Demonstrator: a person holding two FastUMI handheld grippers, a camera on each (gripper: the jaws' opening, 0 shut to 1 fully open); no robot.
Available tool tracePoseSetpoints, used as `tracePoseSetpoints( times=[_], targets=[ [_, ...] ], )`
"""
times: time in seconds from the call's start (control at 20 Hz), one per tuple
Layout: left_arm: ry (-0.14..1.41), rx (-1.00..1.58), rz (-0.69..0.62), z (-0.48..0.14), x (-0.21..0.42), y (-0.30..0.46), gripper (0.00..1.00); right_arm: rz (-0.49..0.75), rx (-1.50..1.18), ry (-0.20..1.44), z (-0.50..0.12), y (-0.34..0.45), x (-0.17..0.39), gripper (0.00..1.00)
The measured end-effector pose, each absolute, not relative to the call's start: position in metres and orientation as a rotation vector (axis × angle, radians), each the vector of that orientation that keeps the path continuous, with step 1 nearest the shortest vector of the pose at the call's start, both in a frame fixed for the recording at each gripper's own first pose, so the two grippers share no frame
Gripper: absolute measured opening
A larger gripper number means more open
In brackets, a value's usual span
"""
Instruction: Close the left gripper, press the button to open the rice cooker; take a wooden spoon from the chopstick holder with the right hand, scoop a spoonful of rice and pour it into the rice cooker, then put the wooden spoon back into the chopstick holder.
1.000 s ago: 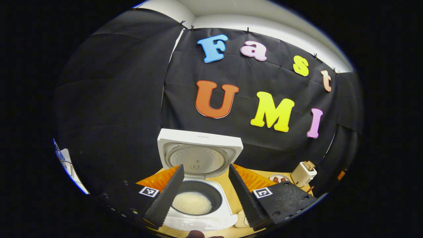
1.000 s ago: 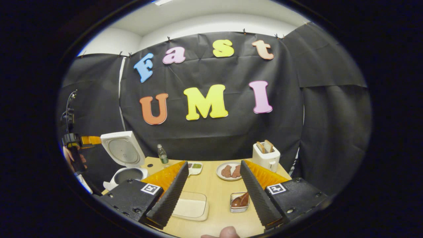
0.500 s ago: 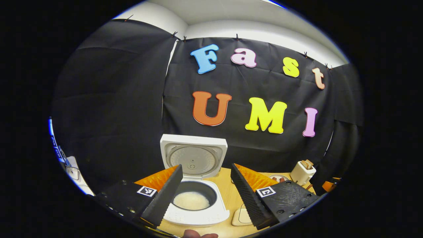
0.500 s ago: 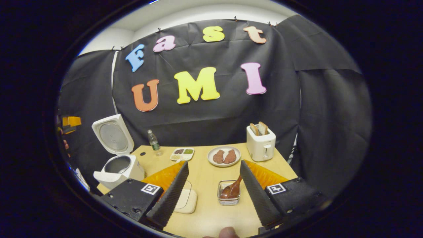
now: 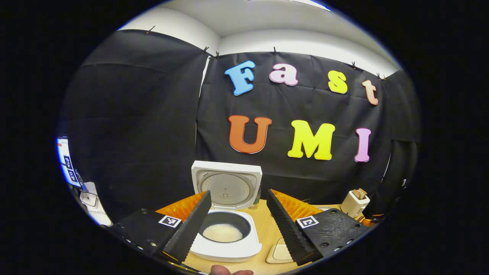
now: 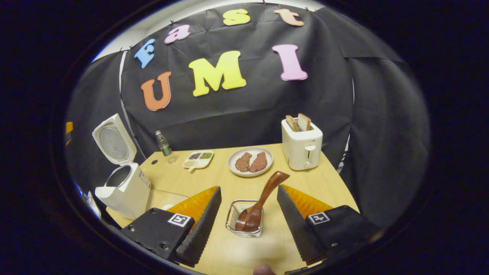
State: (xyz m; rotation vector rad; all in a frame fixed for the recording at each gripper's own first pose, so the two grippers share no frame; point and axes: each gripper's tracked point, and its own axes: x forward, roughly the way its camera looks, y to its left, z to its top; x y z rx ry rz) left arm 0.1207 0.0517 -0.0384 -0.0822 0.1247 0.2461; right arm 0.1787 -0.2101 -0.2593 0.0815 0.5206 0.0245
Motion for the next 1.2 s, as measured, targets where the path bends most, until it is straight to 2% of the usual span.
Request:
tracePoseSetpoints(
  times=[0.1, 0.15, 0.2, 0.25, 0.3, 0.35, 0.4, 0.45, 0.5, 0.55, 0.6, 0.65, 0.7, 0.8, 0.85, 0.9, 1.0, 1.2],
  targets=[
    [0.138, -0.086, 0.265, -0.042, 0.119, 0.045, 0.94, 0.044, 0.093, 0.566, -0.282, -0.216, 0.194, 0.95],
    [0.142, -0.092, 0.272, -0.045, 0.118, 0.038, 0.94, 0.054, 0.101, 0.590, -0.292, -0.218, 0.199, 0.86],
    [0.150, -0.097, 0.274, -0.048, 0.116, 0.031, 0.94, 0.064, 0.114, 0.607, -0.301, -0.219, 0.203, 0.93],
    [0.153, -0.097, 0.278, -0.051, 0.114, 0.024, 0.94, 0.069, 0.125, 0.621, -0.309, -0.222, 0.210, 0.85],
    [0.160, -0.089, 0.281, -0.054, 0.111, 0.018, 0.94, 0.071, 0.134, 0.640, -0.318, -0.224, 0.217, 0.92],
    [0.167, -0.079, 0.286, -0.056, 0.108, 0.015, 0.94, 0.072, 0.144, 0.661, -0.326, -0.228, 0.222, 0.90],
    [0.176, -0.071, 0.290, -0.057, 0.105, 0.013, 0.94, 0.070, 0.156, 0.678, -0.334, -0.231, 0.229, 0.78],
    [0.185, -0.064, 0.297, -0.058, 0.102, 0.013, 0.94, 0.070, 0.169, 0.691, -0.341, -0.233, 0.235, 0.84],
    [0.189, -0.057, 0.309, -0.059, 0.099, 0.016, 0.94, 0.075, 0.173, 0.698, -0.345, -0.232, 0.240, 0.80],
    [0.195, -0.054, 0.322, -0.058, 0.097, 0.020, 0.94, 0.075, 0.171, 0.703, -0.349, -0.232, 0.244, 0.68],
    [0.203, -0.057, 0.332, -0.060, 0.097, 0.025, 0.94, 0.092, 0.178, 0.712, -0.352, -0.228, 0.247, 0.71],
    [0.214, -0.064, 0.335, -0.062, 0.098, 0.027, 0.94, 0.104, 0.186, 0.718, -0.352, -0.224, 0.248, 0.59],
    [0.218, -0.072, 0.338, -0.063, 0.097, 0.029, 0.94, 0.111, 0.195, 0.719, -0.351, -0.222, 0.249, 0.53],
    [0.202, -0.088, 0.332, -0.060, 0.098, 0.032, 0.94, 0.104, 0.192, 0.715, -0.347, -0.223, 0.246, 0.49],
    [0.198, -0.093, 0.326, -0.059, 0.098, 0.032, 0.94, 0.095, 0.195, 0.710, -0.344, -0.224, 0.243, 0.36],
    [0.195, -0.092, 0.323, -0.059, 0.099, 0.034, 0.94, 0.090, 0.199, 0.710, -0.341, -0.226, 0.239, 0.37],
    [0.196, -0.095, 0.315, -0.060, 0.100, 0.036, 0.94, 0.073, 0.220, 0.710, -0.338, -0.228, 0.231, 0.26],
    [0.191, -0.102, 0.287, -0.058, 0.097, 0.042, 0.94, 0.052, 0.246, 0.720, -0.330, -0.221, 0.213, 0.20]
  ],
)
